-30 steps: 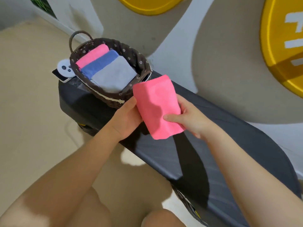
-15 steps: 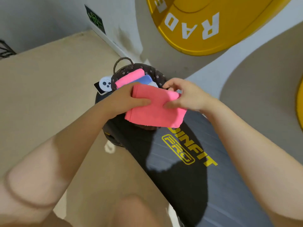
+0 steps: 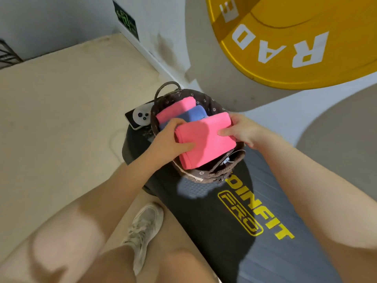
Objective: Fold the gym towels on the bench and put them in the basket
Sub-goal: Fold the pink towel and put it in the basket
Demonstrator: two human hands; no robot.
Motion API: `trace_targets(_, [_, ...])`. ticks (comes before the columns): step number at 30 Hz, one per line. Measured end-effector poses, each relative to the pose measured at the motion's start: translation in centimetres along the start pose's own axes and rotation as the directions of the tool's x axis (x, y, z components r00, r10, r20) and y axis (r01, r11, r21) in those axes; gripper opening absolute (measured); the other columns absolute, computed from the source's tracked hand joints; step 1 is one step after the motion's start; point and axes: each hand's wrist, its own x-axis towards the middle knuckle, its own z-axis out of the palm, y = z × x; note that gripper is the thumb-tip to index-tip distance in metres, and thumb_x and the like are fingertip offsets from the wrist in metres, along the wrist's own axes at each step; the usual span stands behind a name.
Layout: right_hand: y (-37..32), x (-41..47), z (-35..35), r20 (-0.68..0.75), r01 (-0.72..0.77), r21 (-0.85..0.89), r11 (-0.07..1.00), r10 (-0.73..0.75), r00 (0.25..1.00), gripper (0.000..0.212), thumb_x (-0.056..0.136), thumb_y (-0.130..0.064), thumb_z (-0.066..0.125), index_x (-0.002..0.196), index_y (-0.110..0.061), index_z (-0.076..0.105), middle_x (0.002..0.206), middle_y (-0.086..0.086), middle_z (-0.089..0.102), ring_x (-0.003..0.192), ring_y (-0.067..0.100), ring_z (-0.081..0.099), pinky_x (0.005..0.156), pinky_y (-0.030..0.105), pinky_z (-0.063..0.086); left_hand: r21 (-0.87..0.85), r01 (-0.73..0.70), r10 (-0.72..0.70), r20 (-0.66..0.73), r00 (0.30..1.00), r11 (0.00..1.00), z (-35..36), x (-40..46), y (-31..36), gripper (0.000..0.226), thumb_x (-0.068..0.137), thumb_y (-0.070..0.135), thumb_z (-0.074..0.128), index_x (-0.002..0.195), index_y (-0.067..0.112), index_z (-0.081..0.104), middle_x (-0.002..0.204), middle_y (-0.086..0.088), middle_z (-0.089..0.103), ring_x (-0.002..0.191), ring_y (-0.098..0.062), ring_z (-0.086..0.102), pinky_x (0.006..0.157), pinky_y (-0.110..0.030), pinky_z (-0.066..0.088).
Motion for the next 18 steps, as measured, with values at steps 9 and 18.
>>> trace_targets(9, [0.9,3.6,1.6,-0.052,-0.102,-0.634,0.767,0.09,0.995,0.041,0.082,-0.012,0.068,0.117,0.003,0.054,0.118,0.014,0.059,0.109,0.029,0.056,0.088,0.032,0.043,0.756,-0.092,-0.04,0.155,0.987,0.648,2.4,3.6,-1.9,0.051,0.087,0.019,0.058,0.132,0.012,0.036,0.11,-0.008,0.06,0.099,-0.029,0.06,0.067,-0.034,0.039])
trace_targets(18, [1.6,4.7,3.2,-0.174,-0.25,-0.847,0.469,0.2,0.964,0.056,0.077,-0.025,0.074,0.123,-0.003,0.05,0.124,0.013,0.058,0.113,0.032,0.057,0.09,0.039,0.049,0.904,-0.128,-0.084,0.177,0.981,0.408,3.9,4.1,-2.4,0.021,0.092,0.024,0.053,0.109,0.012,0.055,0.111,-0.005,0.061,0.105,-0.023,0.057,0.085,-0.033,0.036])
